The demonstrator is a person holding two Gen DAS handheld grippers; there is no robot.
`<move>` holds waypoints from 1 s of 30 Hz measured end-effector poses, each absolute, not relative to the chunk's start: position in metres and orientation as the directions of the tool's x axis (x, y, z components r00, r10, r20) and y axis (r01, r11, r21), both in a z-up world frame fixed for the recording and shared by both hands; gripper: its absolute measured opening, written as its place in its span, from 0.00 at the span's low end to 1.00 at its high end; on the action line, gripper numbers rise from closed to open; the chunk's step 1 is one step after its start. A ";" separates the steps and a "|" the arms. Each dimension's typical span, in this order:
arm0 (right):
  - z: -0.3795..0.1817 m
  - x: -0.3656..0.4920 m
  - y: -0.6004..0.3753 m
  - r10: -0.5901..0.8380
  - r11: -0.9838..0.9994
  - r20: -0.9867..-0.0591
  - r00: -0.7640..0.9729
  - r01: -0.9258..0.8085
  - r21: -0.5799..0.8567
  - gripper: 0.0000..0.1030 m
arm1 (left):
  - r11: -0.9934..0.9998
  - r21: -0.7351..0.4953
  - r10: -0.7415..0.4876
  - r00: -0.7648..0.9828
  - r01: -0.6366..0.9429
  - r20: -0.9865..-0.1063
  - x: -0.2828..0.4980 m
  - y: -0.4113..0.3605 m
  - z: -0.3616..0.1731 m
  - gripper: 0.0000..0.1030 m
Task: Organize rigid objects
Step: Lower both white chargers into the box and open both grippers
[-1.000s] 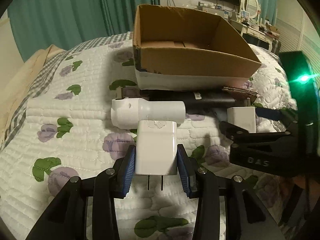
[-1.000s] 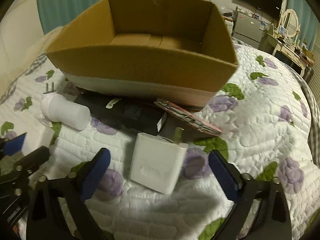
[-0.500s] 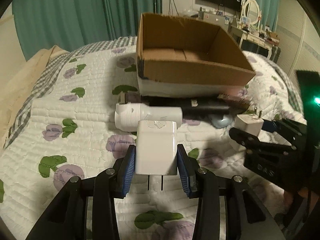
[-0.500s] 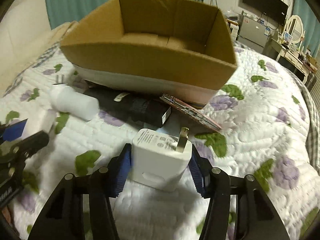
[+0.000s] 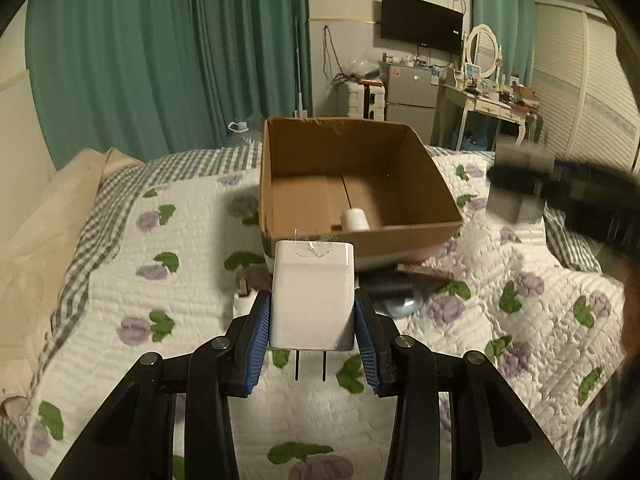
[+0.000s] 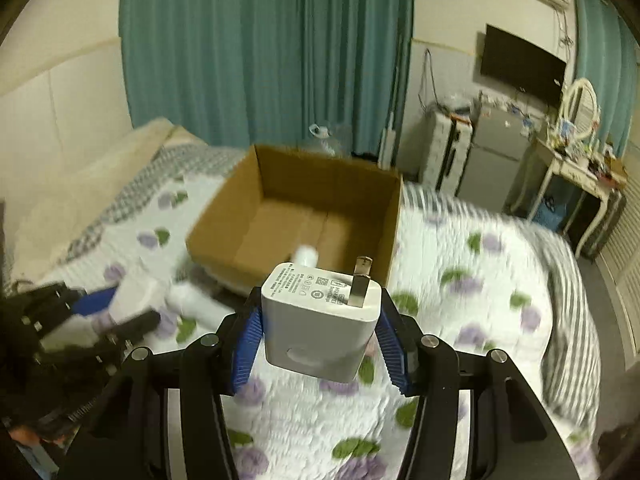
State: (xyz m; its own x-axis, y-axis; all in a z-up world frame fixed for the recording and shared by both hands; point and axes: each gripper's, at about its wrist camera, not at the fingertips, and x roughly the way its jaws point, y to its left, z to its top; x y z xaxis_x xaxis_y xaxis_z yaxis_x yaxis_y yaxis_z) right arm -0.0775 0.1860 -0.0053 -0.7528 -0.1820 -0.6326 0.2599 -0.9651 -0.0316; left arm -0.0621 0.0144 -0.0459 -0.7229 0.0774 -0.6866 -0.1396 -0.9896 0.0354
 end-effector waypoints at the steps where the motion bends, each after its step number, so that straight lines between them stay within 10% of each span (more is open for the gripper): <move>1: 0.005 -0.083 0.184 -0.191 -0.962 -0.621 -0.760 0.272 -0.038 0.52 | -0.990 0.033 0.077 -0.722 -0.137 -0.688 -0.064 0.014 -0.045 0.39; 30: -0.099 -0.273 0.161 -0.132 -0.956 -0.780 -0.611 0.285 -0.062 0.52 | -0.987 0.076 0.046 -0.708 -0.140 -0.705 -0.189 0.044 -0.071 0.39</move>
State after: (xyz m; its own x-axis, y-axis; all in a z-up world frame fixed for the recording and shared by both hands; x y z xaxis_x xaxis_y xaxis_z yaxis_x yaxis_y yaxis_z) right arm -0.2727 0.1608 -0.0993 -0.6114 -0.1322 -0.7802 0.2854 -0.9564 -0.0615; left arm -0.1888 0.0436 -0.0707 -0.7075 0.0458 -0.7052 -0.1401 -0.9872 0.0764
